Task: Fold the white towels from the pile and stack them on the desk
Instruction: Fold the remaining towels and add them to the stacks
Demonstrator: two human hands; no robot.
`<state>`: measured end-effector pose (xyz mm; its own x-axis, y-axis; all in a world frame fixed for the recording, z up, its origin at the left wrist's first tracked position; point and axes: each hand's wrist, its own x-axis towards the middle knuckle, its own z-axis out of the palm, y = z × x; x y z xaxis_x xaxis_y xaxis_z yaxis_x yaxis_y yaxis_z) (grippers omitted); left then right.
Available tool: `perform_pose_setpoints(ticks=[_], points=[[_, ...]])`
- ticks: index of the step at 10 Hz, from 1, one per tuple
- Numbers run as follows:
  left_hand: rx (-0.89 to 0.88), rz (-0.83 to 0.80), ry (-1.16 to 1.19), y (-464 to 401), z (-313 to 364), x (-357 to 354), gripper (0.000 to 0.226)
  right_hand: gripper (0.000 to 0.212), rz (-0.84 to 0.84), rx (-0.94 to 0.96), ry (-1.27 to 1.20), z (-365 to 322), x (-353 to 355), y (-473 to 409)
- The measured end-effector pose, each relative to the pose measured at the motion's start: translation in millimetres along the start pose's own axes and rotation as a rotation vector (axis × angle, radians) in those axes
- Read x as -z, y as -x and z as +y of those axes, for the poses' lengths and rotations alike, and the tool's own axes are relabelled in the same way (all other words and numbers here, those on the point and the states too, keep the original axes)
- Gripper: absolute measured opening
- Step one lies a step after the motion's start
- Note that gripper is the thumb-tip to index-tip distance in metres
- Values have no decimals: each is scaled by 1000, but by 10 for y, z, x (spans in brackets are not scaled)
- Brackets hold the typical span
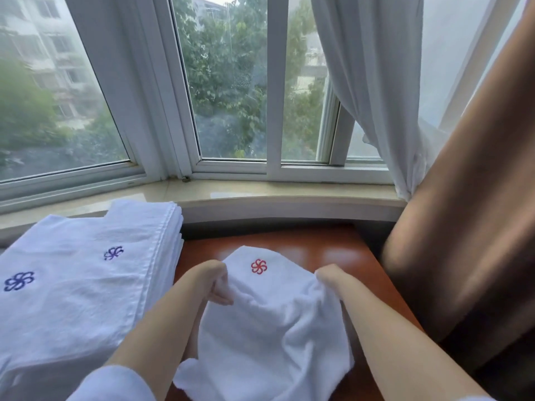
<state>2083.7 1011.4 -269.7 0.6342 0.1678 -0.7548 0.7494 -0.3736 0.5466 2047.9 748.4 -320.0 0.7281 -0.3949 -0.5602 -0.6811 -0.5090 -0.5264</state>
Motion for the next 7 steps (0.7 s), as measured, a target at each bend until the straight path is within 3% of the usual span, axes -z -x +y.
perform_pose_setpoints(ticks=[1, 2, 3, 4, 5, 6, 7], points=[[-331, -1, 190, -35, 387, 33, 9, 37, 183, 181, -399, -613, 218, 136], [-659, 162, 481, 146, 852, 259, 9, 31, 411, 401, -665, -1064, 581, 281], [-897, 324, 594, 468, 1204, 526, 10, 19, 586, 605, -702, -1394, 953, 433], [-1035, 371, 672, 668, 1363, 767, 18, 13, 702, 667, -713, -1501, 1180, 611], [-1026, 452, 607, 705, 1206, 823, 9, 14, 751, 609, -684, -1378, 1173, 683], [-849, 515, 402, 492, 693, 706, 17, 18, 687, 390, -569, -972, 963, 644], [-640, 499, 86, 324, -45, 450, 25, 35, 498, 154, -225, -364, 687, 559]])
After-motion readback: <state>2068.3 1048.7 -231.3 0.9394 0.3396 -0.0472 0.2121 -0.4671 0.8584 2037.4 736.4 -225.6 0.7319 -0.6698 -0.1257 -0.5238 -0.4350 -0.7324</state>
